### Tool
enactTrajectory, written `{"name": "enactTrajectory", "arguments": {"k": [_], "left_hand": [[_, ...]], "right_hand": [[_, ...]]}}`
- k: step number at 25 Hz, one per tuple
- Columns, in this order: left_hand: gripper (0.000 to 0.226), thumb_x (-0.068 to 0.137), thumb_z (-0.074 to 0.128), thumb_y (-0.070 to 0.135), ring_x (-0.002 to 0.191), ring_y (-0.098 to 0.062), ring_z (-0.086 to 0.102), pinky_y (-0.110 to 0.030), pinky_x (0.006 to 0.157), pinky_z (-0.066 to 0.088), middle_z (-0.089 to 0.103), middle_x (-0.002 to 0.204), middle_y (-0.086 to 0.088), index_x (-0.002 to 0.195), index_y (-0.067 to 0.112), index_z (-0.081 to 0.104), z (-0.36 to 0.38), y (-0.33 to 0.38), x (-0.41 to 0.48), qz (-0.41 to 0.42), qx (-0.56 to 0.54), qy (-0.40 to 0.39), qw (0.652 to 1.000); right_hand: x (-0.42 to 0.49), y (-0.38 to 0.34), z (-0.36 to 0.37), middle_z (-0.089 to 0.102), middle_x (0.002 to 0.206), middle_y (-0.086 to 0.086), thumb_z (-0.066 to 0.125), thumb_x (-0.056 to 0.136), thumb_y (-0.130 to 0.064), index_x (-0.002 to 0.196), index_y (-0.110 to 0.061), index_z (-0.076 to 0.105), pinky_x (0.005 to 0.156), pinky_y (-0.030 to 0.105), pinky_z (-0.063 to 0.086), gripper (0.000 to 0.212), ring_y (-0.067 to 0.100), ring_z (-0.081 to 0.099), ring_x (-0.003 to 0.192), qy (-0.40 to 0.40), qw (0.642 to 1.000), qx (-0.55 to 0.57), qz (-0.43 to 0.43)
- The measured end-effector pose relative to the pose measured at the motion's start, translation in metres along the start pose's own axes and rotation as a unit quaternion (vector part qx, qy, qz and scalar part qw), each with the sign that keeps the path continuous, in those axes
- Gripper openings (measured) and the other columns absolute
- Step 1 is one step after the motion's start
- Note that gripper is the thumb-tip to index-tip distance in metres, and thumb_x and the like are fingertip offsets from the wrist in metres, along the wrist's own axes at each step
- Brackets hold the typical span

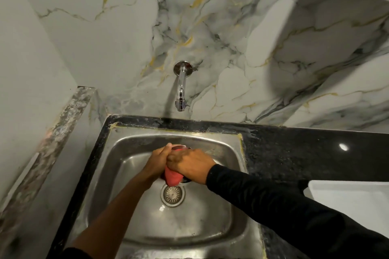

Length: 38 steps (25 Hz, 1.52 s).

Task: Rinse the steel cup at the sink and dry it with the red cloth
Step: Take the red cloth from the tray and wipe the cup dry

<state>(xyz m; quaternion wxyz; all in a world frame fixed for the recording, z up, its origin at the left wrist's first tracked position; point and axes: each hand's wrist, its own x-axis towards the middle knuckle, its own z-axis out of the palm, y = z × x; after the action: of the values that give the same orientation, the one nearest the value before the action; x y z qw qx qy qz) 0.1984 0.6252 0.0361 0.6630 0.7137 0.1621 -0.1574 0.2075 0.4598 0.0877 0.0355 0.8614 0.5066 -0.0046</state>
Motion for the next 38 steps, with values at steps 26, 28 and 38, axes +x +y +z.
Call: {"name": "enactTrajectory", "arguments": {"k": [26, 28, 38], "left_hand": [[0.04, 0.108, 0.05, 0.043, 0.103, -0.033, 0.07, -0.057, 0.09, 0.058, 0.079, 0.104, -0.011, 0.108, 0.012, 0.075, -0.028, -0.051, -0.011, 0.031, -0.16, 0.139, 0.977], [0.044, 0.106, 0.051, 0.049, 0.099, -0.034, 0.072, -0.049, 0.08, 0.06, 0.078, 0.104, -0.017, 0.102, 0.01, 0.073, -0.042, -0.054, -0.013, -0.025, -0.187, 0.122, 0.974], [0.039, 0.103, 0.058, 0.048, 0.083, -0.031, 0.078, -0.049, 0.084, 0.06, 0.08, 0.091, -0.018, 0.096, 0.018, 0.081, -0.057, -0.032, 0.004, -0.029, -0.169, 0.066, 0.983]], "right_hand": [[-0.019, 0.002, -0.019, 0.081, 0.107, 0.009, 0.069, 0.094, 0.0, 0.111, -0.013, 0.074, 0.097, 0.039, 0.062, 0.023, 0.024, 0.077, 0.095, 0.082, 0.428, 0.809, 0.395], [-0.034, 0.018, -0.022, 0.083, 0.099, 0.0, 0.067, 0.094, 0.001, 0.108, -0.021, 0.074, 0.092, 0.036, 0.064, 0.027, 0.017, 0.079, 0.092, 0.189, 0.485, 0.741, 0.424], [0.0, 0.018, -0.009, 0.074, 0.094, -0.003, 0.055, 0.092, 0.017, 0.111, -0.003, 0.073, 0.088, 0.022, 0.05, 0.034, 0.01, 0.067, 0.09, 0.076, 0.687, 0.636, 0.343]]}}
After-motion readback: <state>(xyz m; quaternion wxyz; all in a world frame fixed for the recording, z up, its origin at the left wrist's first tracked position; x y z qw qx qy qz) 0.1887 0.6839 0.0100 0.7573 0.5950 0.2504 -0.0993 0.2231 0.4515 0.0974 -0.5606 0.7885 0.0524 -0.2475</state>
